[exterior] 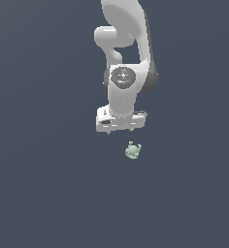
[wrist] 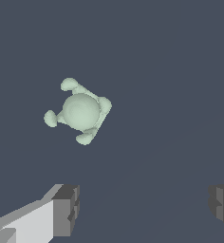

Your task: Pick up the object and move it to a goal position.

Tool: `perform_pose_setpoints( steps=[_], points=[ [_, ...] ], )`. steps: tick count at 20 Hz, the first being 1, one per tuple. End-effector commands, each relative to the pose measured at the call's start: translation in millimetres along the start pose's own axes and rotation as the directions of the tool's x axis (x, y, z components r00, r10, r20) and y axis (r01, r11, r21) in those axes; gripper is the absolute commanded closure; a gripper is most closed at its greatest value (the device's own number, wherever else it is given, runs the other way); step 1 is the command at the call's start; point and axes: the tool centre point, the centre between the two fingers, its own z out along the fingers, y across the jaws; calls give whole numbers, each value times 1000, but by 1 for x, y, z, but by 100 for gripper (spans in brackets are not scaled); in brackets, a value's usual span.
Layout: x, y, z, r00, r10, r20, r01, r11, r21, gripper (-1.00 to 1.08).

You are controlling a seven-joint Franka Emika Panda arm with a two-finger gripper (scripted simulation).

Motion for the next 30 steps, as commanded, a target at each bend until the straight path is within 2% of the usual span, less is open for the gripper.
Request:
perform_pose_setpoints(
  steps=[1,8,13,22,30],
  points=[
    [2,-2,1,1000,14,-2,-14,1000,0,-92],
    [11,-11,8,995,94,-14,-94,996,0,-92],
    [21,-21,16,982,184,-28,-184,983,2,-92],
    [41,-44,33,927,371,-56,-371,928,14,-92],
    [52,-57,43,879,472,-71,-471,882,25,-92]
  ],
)
